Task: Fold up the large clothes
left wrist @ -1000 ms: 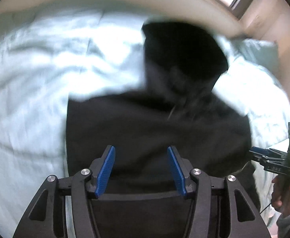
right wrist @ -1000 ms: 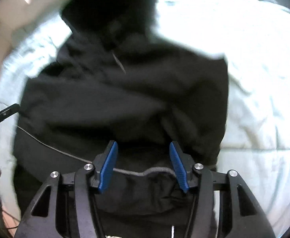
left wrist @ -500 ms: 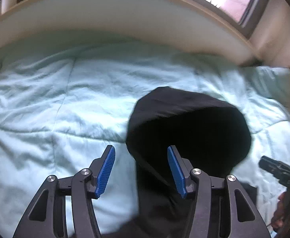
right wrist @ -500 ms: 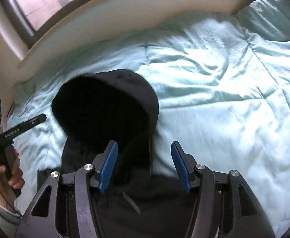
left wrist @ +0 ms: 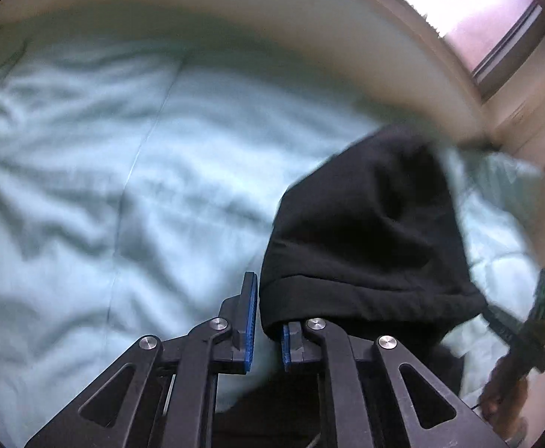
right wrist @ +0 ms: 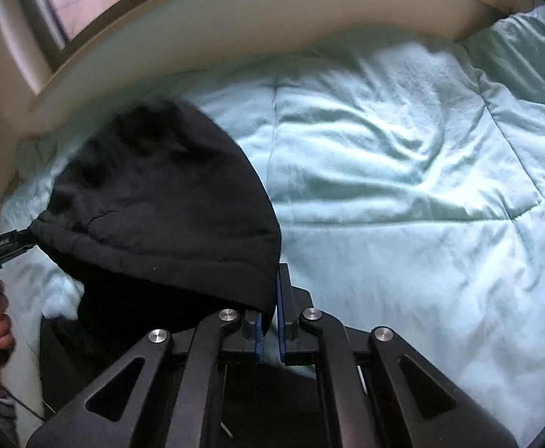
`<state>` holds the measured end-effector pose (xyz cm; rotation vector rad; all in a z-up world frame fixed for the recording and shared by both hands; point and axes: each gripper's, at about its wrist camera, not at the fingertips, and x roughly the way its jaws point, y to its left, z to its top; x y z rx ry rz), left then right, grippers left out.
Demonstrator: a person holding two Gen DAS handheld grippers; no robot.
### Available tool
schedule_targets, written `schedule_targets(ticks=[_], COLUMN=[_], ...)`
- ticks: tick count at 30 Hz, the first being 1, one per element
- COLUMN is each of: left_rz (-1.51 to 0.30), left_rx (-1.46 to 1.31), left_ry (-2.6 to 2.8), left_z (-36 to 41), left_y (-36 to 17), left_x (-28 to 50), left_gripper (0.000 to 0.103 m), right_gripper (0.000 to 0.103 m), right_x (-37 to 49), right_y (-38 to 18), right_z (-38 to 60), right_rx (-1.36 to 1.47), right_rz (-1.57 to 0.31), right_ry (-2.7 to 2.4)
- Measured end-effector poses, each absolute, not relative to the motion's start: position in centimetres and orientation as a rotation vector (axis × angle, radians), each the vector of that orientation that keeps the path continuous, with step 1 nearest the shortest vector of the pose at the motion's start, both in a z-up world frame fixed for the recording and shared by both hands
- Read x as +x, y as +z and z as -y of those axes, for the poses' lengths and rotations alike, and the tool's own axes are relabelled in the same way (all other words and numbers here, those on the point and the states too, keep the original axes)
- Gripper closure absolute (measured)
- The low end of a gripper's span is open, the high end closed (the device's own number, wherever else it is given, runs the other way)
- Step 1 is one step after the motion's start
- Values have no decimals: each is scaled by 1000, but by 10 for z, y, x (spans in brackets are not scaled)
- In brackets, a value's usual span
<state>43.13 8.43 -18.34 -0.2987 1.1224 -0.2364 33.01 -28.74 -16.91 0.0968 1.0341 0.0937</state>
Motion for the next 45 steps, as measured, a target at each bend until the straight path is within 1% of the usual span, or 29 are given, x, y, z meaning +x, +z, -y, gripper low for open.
schedule_targets(ticks=[1, 2, 3, 4, 5, 7, 9, 10, 12, 13, 14, 15, 16, 17, 18, 19, 21, 22, 24, 26, 28, 30, 31, 34, 37, 40, 42, 44, 45], left_rz=[-1157, -1203, -1224, -1208, -1183, -1155, -1137, -1121, -1092, -1071, -1052, -1032, -997, -973, -947, -902, -869, -891, -963, -1071, -1127, -1148, -1142, -1120, -1065, -998, -1013, -1072, -1092], left_rx=[-271, -239, -207, -177, -159, -127, -125, -127, -120, -116, -117, -127, -137, -137, -120, -98, -94, -96, -110, -143, -146, -171, -167, -148, -160, -183, -159, -159, -180], left_ry=[-211, -181, -173, -184, -189, -192, -203, -222, -256, -273, -286, -302, -322, -328, -324, -326, -351, -382, -413, -423, -381, -360, -359, -389, -447, -490, -456, -428, -435], left_z=[-83, -79, -74, -68, -65, -62, -65, -69, -77, -82, -85, -89, -91, -89, -82, -70, -52, -35, -16, -4, 1, 0, 0, -2, -10, -15, -12, -12, -12], left_y=[-199, -223, -244, -257, -260, -258, -247, -238, -220, -208, -198, -187, -172, -161, -151, -138, -136, -144, -166, -205, -241, -260, -261, -242, -216, -192, -197, -217, -228], left_x=[434, 440, 446, 448, 449, 446, 439, 431, 416, 407, 400, 393, 388, 386, 390, 394, 404, 416, 430, 443, 449, 453, 454, 451, 442, 438, 444, 446, 447], left_gripper=[88, 88, 87, 87, 87, 87, 87, 87, 86, 85, 84, 79, 76, 65, 57, 55, 50, 50, 51, 51, 51, 51, 51, 51, 51, 50, 50, 50, 50], right_gripper=[97, 97, 97, 97, 95, 94, 91, 88, 73, 57, 46, 41, 39, 39, 39, 39, 39, 39, 39, 39, 40, 40, 40, 39, 39, 39, 39, 39, 39], right_x=[332, 340, 346, 351, 354, 356, 351, 345, 330, 322, 309, 302, 296, 295, 299, 307, 328, 335, 352, 358, 360, 358, 359, 357, 346, 353, 376, 402, 417], right_y=[-183, -211, -231, -243, -252, -251, -241, -233, -215, -205, -188, -177, -161, -148, -140, -132, -134, -138, -164, -189, -219, -237, -237, -223, -172, -126, -106, -112, -124], right_z=[286, 283, 282, 280, 278, 275, 278, 281, 290, 295, 300, 303, 304, 304, 302, 295, 279, 275, 266, 258, 253, 252, 252, 253, 255, 247, 228, 211, 204], right_rx=[81, 76, 75, 78, 73, 57, 63, 69, 81, 98, 126, 138, 156, 165, 162, 146, 111, 103, 109, 109, 67, 67, 63, 53, 84, 91, 60, 35, 35], right_rz=[-1071, -1140, -1187, -1209, -1219, -1216, -1218, -1206, -1179, -1157, -1110, -1080, -1039, -1006, -982, -961, -960, -967, -1029, -1094, -1159, -1172, -1172, -1174, -1057, -935, -871, -874, -908], right_ry=[79, 62, 65, 71, 76, 78, 94, 104, 113, 128, 159, 181, 215, 234, 237, 234, 246, 251, 255, 245, 224, 216, 216, 232, 331, 379, 397, 402, 397])
